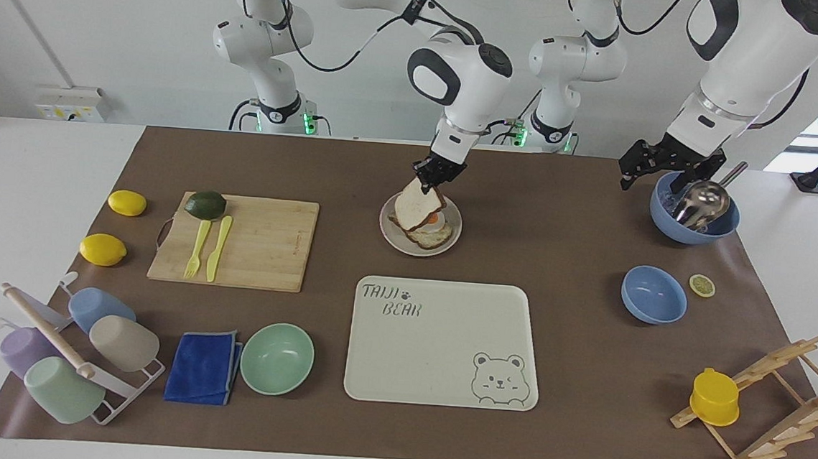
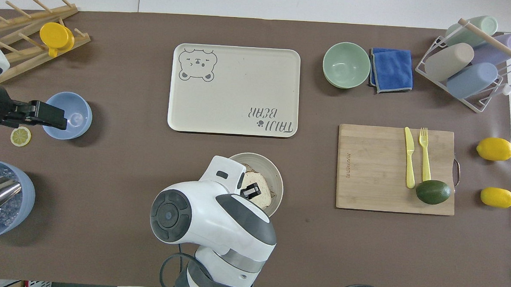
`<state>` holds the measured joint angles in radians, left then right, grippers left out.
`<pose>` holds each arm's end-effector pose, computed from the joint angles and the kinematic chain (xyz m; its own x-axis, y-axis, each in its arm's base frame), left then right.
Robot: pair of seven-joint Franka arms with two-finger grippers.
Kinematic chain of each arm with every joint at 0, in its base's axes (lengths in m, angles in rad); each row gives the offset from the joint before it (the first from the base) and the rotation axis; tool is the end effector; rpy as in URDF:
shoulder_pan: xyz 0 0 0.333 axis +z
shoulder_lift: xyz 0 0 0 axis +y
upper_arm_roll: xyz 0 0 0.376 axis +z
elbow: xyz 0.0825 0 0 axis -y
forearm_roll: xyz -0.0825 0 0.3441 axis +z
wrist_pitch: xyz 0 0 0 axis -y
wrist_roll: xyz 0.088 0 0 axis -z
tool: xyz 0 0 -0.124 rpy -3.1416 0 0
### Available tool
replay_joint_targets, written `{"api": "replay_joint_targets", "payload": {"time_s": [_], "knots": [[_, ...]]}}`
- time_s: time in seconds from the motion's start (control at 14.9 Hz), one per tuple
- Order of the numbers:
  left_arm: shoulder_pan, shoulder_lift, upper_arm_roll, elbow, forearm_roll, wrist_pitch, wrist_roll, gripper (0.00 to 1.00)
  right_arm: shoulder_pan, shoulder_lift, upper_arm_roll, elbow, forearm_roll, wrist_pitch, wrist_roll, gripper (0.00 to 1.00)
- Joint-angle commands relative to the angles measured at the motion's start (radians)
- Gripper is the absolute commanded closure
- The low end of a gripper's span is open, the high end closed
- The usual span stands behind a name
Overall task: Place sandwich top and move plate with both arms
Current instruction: 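Carry the bread slice over the egg plate with the right gripper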
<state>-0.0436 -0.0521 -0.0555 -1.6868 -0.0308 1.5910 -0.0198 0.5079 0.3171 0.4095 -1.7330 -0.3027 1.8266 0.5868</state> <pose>0.4911 -0.0535 0.6454 0.9959 -0.0783 -0.0443 -0.0772 -0.9967 0.0270 0.4059 0.4393 0.4528 0.9098 0.4067 -0.0824 0.4144 -0.8801 0.2316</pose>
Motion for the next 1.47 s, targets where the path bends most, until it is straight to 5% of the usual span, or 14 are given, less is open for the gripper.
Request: {"api": "replay_joint_targets", "payload": {"time_s": [0.0,0.67,0.87,1.07,1.34,1.4], "knots": [[0.013,-0.02,-0.007,-0.011,0.011,-0.009,0.006,0.0,-0.011,-0.001,0.002,-0.008,0.002,0.007,0.021,1.0],[0.011,-0.02,-0.007,-0.011,0.011,-0.003,0.0,0.0,-0.02,-0.006,0.005,-0.08,0.031,0.14,0.136,1.0],[0.013,-0.02,-0.006,-0.011,0.011,0.0,0.003,0.0,-0.02,-0.004,0.005,-0.069,0.109,0.166,0.133,0.45],[0.013,-0.022,-0.006,-0.008,0.011,-0.003,0.004,0.0,-0.029,-0.036,0.005,-0.051,0.131,0.163,0.123,0.19],[0.014,-0.023,-0.006,-0.01,0.011,-0.005,0.001,0.0,-0.123,-0.085,0.005,-0.046,0.139,0.126,0.088,0.17],[0.016,-0.025,-0.006,-0.011,0.011,-0.003,0.001,0.0,-0.156,-0.099,0.005,-0.04,0.139,0.094,0.047,0.09]]}}
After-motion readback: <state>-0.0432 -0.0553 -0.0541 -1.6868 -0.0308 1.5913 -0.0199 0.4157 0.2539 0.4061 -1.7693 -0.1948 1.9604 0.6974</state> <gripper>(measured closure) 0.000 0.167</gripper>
